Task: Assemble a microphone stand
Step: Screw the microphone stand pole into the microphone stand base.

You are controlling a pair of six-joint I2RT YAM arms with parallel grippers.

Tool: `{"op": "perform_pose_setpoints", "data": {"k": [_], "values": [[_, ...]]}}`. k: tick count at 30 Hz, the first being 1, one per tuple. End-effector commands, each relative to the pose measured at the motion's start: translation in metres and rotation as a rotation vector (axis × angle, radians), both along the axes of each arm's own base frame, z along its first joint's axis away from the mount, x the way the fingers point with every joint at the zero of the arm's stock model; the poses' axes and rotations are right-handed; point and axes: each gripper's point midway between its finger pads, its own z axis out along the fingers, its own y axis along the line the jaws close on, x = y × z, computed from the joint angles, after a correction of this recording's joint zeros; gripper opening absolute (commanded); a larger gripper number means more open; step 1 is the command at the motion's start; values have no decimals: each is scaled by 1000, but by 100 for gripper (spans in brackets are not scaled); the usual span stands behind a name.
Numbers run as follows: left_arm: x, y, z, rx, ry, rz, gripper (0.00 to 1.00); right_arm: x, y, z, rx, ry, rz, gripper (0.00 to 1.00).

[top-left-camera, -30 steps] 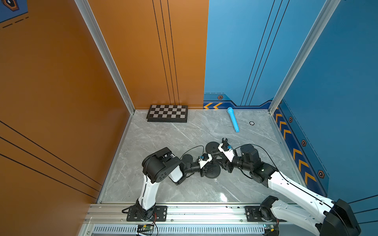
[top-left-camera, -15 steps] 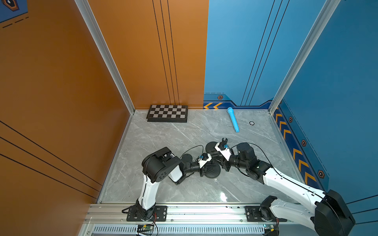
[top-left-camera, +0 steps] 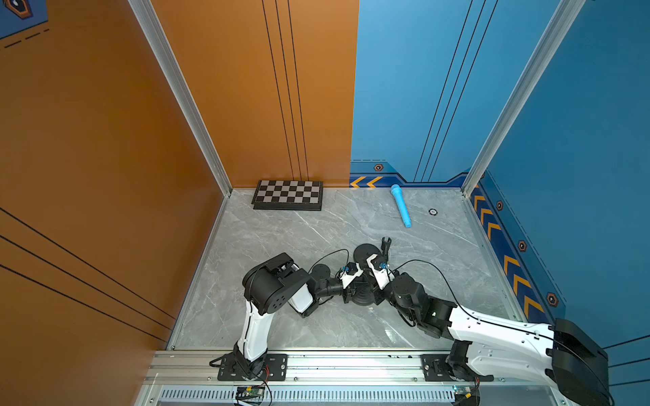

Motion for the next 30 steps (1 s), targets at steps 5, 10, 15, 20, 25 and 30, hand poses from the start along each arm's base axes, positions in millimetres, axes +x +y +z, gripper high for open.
{"op": "perform_pose_setpoints", "data": {"k": [5,10,15,20,25,30], "values": [[9,5,-7,14,48,32,0,-12,9,-17,-67,71,120,12],[-5,8,-21,47,31,-38,0,-26,11,-5,-51,137,425,42],[-10,10,-22,50,23,-66,0,-16,0,0,-39,136,517,50],[-11,9,-22,49,20,-73,0,5,5,15,-34,87,484,50],[-10,9,-23,50,26,-64,0,21,9,20,-12,73,427,38],[-10,9,-20,44,27,-63,7,34,-4,8,-9,79,279,12]]}}
